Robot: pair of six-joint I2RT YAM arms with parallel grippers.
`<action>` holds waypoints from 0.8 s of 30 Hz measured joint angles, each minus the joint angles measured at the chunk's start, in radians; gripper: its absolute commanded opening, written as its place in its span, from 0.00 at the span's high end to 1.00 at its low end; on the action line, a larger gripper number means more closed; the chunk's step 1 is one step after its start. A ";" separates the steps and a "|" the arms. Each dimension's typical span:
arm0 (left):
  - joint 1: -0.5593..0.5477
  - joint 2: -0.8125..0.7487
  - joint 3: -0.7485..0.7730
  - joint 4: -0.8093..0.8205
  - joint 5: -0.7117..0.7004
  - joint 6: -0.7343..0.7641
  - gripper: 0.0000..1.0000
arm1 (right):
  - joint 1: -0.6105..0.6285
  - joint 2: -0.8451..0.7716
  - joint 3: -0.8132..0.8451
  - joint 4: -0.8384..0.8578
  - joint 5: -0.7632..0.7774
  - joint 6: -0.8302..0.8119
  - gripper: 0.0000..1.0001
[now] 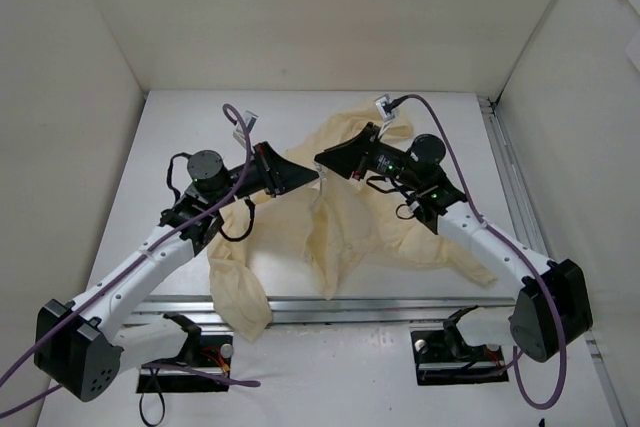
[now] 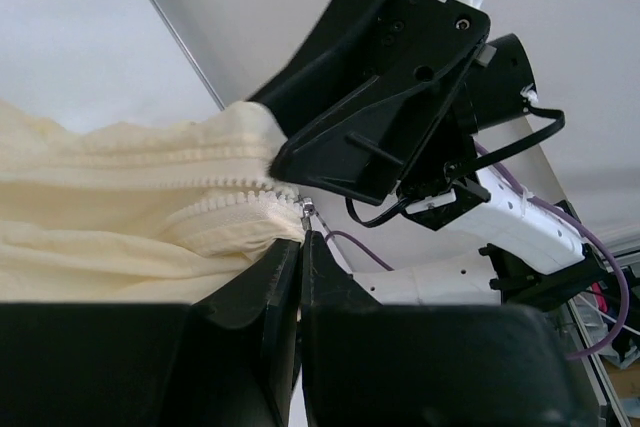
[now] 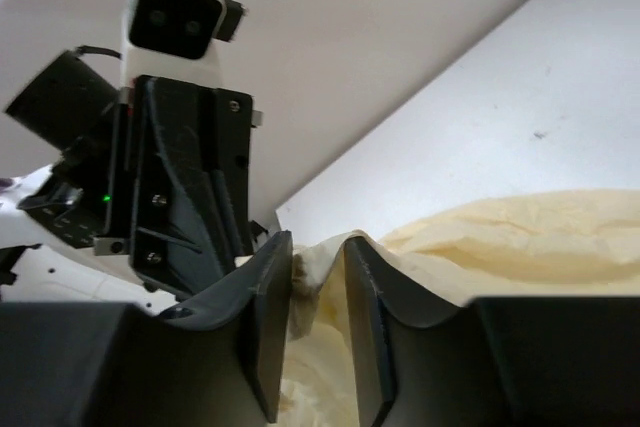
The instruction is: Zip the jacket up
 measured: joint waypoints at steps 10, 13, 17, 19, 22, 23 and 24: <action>0.000 -0.005 -0.014 0.019 0.002 -0.038 1.00 | -0.016 -0.045 0.156 -0.426 0.104 -0.258 0.42; 0.000 -0.005 -0.014 0.020 0.002 -0.048 1.00 | -0.030 -0.086 0.170 -0.505 0.132 -0.306 0.40; 0.002 -0.004 -0.014 0.026 0.002 -0.056 1.00 | -0.043 -0.149 0.171 -0.580 0.150 -0.356 0.39; 0.003 -0.003 -0.014 0.026 0.002 -0.060 1.00 | -0.047 -0.174 0.171 -0.610 0.148 -0.375 0.39; 0.003 -0.003 -0.014 0.026 0.002 -0.064 1.00 | -0.047 -0.204 0.171 -0.659 0.132 -0.401 0.40; 0.003 -0.003 -0.014 0.026 0.002 -0.066 1.00 | -0.047 -0.211 0.171 -0.672 0.124 -0.407 0.40; 0.003 -0.003 -0.014 0.026 0.002 -0.068 1.00 | -0.047 -0.217 0.171 -0.684 0.116 -0.412 0.40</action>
